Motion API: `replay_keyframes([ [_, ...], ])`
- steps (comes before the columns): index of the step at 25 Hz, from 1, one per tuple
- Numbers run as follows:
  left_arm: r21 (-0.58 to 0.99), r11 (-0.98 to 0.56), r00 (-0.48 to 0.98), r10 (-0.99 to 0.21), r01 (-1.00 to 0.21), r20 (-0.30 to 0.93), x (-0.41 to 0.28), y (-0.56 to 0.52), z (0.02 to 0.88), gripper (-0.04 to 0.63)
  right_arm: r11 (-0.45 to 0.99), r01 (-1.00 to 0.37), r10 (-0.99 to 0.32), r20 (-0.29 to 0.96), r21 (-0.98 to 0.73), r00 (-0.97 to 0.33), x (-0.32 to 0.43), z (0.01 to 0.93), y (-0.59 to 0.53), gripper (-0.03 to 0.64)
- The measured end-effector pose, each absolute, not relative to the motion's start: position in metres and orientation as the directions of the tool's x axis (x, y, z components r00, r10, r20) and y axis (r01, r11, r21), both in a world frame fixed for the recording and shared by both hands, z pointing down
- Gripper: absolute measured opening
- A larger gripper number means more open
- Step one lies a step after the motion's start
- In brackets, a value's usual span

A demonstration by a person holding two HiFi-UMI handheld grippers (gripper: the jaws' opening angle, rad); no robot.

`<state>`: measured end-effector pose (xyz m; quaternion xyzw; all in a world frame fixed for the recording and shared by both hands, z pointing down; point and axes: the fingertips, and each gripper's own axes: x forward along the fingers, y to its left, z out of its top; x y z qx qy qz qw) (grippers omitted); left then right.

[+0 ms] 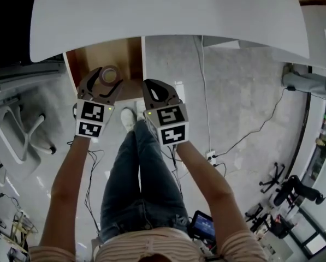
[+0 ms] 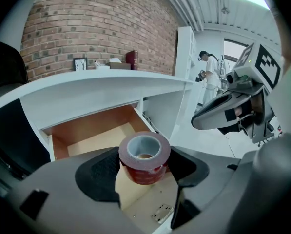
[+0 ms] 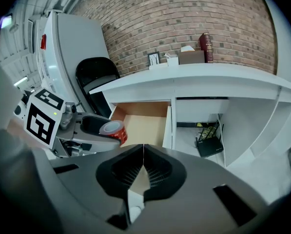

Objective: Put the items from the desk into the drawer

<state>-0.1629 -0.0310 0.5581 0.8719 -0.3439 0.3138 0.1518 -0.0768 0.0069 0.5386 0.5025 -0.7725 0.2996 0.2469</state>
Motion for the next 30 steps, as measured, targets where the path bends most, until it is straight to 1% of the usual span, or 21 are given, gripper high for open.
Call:
replay_keyframes([
  [14,0.018,-0.740,0.559,-0.492,-0.673,0.668,-0.140,-0.062,0.605,0.302,0.338,-0.908,-0.592,0.693,-0.249,-0.410,-0.085,0.577,-0.004,0.017],
  [23,0.009,-0.740,0.540,-0.483,-0.673,0.690,-0.128,-0.081,0.634,0.302,0.321,-0.912,-0.583,0.707,-0.254,-0.402,-0.072,0.592,-0.005,0.017],
  [30,-0.037,-0.758,0.522,-0.482,-0.651,0.703,-0.108,-0.101,0.660,0.304,0.300,-0.917,-0.576,0.716,-0.263,-0.394,-0.056,0.605,-0.008,0.017],
])
